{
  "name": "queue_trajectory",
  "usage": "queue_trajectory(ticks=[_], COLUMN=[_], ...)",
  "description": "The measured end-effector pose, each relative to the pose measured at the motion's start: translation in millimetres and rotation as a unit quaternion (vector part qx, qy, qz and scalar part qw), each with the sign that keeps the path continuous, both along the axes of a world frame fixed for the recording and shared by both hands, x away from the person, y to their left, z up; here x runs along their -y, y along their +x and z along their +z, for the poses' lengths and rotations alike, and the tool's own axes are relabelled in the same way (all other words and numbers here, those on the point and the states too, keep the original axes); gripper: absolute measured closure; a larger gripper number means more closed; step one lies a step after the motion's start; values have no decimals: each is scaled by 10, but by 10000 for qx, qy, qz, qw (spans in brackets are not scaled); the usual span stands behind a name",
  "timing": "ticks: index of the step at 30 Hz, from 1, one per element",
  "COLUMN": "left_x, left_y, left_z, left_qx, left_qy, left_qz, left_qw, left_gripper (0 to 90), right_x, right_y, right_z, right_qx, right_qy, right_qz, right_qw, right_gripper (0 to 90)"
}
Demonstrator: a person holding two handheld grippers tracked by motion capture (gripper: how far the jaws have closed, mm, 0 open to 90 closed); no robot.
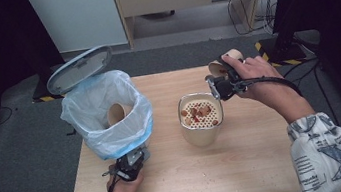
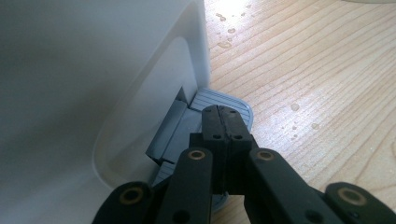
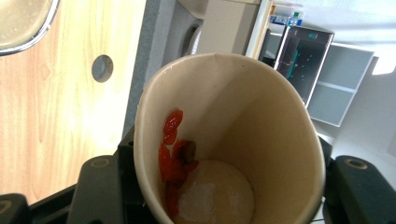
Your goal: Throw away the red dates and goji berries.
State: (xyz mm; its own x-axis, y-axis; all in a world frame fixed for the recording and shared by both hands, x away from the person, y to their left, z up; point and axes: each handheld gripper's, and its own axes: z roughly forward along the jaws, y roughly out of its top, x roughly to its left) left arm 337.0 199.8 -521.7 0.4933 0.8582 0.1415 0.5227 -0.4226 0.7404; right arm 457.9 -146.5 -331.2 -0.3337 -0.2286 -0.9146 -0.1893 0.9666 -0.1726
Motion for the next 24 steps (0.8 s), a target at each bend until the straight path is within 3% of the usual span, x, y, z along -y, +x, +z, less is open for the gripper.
queue_trajectory(ticks=[5,6,13,15,16,19,20,24], left_x=[-1,-1,-1,-2,-3,-3,-3,-3], left_y=[0,1,-1,0,1,1,0,1], left_z=[1,0,0,0,0,0,0,0], left_qx=[-5,-4,6,1,4,5,4,8], left_qy=[-6,-18,0,-13,-7,-4,-5,8], left_qz=[-1,-1,14,1,-3,-4,-3,-12], left_qw=[10000,10000,10000,10000,10000,10000,10000,10000], left_gripper=[890,890,890,890,890,890,890,890], right_x=[38,68,159,193,234,268,307,361], right_y=[43,65,118,141,155,166,174,182], right_z=[9,8,-20,-17,-12,-9,-5,-3], right_qx=[-197,-293,-569,-658,-758,-828,-927,-1006], right_qy=[293,433,765,939,1136,1273,1492,1657], right_qz=[-60,-120,-255,-279,-346,-377,-430,-478], right_qw=[9994,9986,9951,9930,9900,9877,9835,9799], right_gripper=[384,384,384,384,384,384,384,383])
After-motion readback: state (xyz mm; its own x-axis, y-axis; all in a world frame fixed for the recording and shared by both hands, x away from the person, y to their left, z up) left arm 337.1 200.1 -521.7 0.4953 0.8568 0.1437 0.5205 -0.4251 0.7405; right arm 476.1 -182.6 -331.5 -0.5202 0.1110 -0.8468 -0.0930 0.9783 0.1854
